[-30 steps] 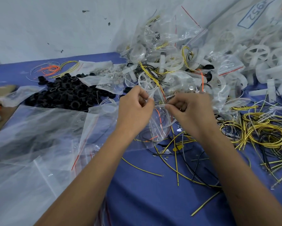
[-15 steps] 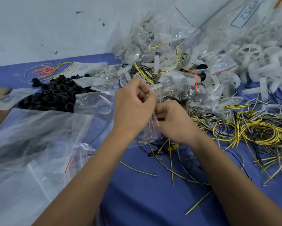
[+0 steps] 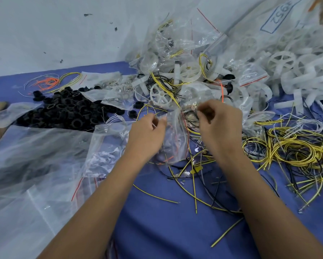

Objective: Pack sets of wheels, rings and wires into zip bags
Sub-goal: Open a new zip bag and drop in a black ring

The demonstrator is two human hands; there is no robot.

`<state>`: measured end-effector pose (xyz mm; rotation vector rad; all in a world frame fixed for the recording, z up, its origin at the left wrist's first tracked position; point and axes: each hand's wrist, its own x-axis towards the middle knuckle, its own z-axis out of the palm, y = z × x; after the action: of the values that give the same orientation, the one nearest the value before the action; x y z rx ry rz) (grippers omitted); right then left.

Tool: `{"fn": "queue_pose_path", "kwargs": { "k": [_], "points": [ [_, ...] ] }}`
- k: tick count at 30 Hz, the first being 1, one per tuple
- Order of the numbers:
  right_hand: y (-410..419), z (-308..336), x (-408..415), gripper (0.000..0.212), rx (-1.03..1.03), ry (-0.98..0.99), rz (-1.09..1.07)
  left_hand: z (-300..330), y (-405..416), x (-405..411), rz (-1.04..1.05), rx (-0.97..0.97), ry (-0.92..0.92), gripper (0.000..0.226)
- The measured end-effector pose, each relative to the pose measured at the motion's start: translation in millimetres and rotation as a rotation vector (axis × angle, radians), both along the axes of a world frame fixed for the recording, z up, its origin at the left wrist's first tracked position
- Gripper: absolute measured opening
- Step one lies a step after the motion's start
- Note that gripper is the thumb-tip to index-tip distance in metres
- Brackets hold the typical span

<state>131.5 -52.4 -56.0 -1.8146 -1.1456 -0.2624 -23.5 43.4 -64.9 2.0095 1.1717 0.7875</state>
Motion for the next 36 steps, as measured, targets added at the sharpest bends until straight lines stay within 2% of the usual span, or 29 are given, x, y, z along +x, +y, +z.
{"fn": "queue_pose_path", "kwargs": {
  "k": [3, 5, 8, 11, 14, 18, 20, 22, 24, 27, 31, 33, 36],
  "points": [
    [-3, 2, 11, 0.018, -0.044, -0.144, -0.186, -5, 3, -2, -0.01, -0.056, 0.074, 0.034],
    [-4, 3, 15, 0.035, -0.131, -0.199, -0.301, -4, 3, -3, 0.021, -0.092, 0.073, 0.038],
    [-6, 3, 17, 0.054, -0.3, -0.122, -0.411, -1, 2, -3, 0.063, -0.097, 0.086, 0.051],
    [-9, 2, 21, 0.063, -0.333, -0.075, -0.524, 3, -1, -1, 0.108, 0.006, 0.144, 0.057],
    [-9, 4, 25, 0.06, -0.453, -0.057, -0.555, 9, -9, 2, 0.113, 0.151, 0.134, 0.056],
    [-10, 7, 27, 0.038, -0.506, -0.083, -0.531, 12, -18, 8, 0.063, 0.169, 0.103, 0.056],
    [-11, 8, 27, 0.042, -0.545, -0.065, -0.507, 9, -19, 9, 0.026, 0.175, 0.108, 0.049],
    [-12, 9, 25, 0.051, -0.612, -0.055, -0.487, 7, -18, 9, -0.002, 0.169, 0.115, 0.035],
    [-13, 11, 25, 0.051, -0.637, -0.057, -0.477, 7, -16, 8, -0.015, 0.135, 0.087, 0.022],
    [-14, 14, 24, 0.042, -0.595, -0.039, -0.487, 11, -11, 5, -0.006, 0.023, 0.014, 0.016],
    [-15, 13, 22, 0.028, -0.43, -0.008, -0.478, 23, 1, -6, -0.023, -0.341, -0.17, 0.013],
    [-14, 13, 24, 0.026, -0.274, -0.016, -0.468, 30, 6, -13, -0.043, -0.459, -0.21, 0.015],
    [-12, 18, 18, 0.027, 0.092, -0.033, -0.373, 38, 13, -22, -0.046, -0.525, -0.274, 0.016]
  ]
}}
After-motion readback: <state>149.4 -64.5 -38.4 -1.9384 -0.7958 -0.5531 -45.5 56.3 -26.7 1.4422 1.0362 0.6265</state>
